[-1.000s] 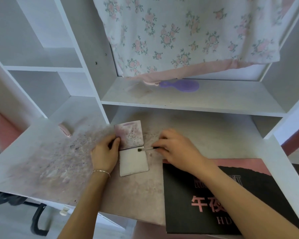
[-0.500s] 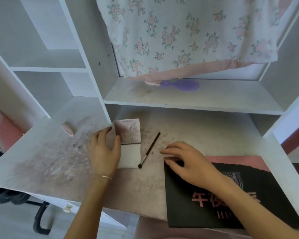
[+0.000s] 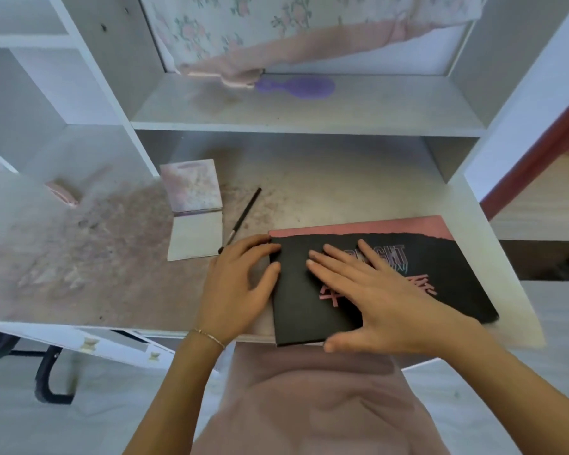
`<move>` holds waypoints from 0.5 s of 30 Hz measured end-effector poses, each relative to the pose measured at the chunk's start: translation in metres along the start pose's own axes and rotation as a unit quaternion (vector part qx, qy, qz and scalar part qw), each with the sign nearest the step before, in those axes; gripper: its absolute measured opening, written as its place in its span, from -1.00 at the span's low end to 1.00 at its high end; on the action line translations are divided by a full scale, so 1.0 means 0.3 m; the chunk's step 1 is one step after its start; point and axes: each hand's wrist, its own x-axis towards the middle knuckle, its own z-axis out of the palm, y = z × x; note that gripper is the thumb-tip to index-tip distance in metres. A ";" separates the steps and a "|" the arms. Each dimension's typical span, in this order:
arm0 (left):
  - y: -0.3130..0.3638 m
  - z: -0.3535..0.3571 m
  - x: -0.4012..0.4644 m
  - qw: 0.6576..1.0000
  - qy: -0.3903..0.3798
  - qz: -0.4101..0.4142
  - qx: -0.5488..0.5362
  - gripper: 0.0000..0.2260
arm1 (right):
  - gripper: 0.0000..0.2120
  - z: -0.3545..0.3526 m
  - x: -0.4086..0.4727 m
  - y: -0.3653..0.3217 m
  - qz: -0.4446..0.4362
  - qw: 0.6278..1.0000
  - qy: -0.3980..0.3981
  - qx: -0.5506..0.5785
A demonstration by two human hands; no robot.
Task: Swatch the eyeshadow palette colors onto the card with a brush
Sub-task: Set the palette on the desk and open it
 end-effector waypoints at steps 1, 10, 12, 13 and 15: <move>-0.003 -0.001 -0.001 1.000 -0.002 0.002 0.001 -0.69 | -0.14 0.001 0.000 -0.001 -0.002 1.000 0.001 -0.004; -0.012 0.001 -0.001 1.000 -0.007 -0.007 -0.016 -0.72 | -0.37 -0.013 -0.010 -0.048 -0.041 0.991 0.126 0.003; -0.014 0.001 -0.001 0.999 -0.016 -0.009 -0.027 -0.73 | -0.45 -0.015 -0.009 -0.053 -0.049 0.985 0.167 -0.022; -0.014 -0.002 0.000 0.999 -0.016 -0.010 -0.043 -0.75 | -0.50 -0.022 -0.008 -0.055 -0.051 0.981 0.186 -0.030; -0.010 -0.014 0.002 0.995 -0.009 -0.019 -0.097 -0.78 | -0.61 -0.053 -0.003 -0.062 -0.047 0.976 0.210 -0.028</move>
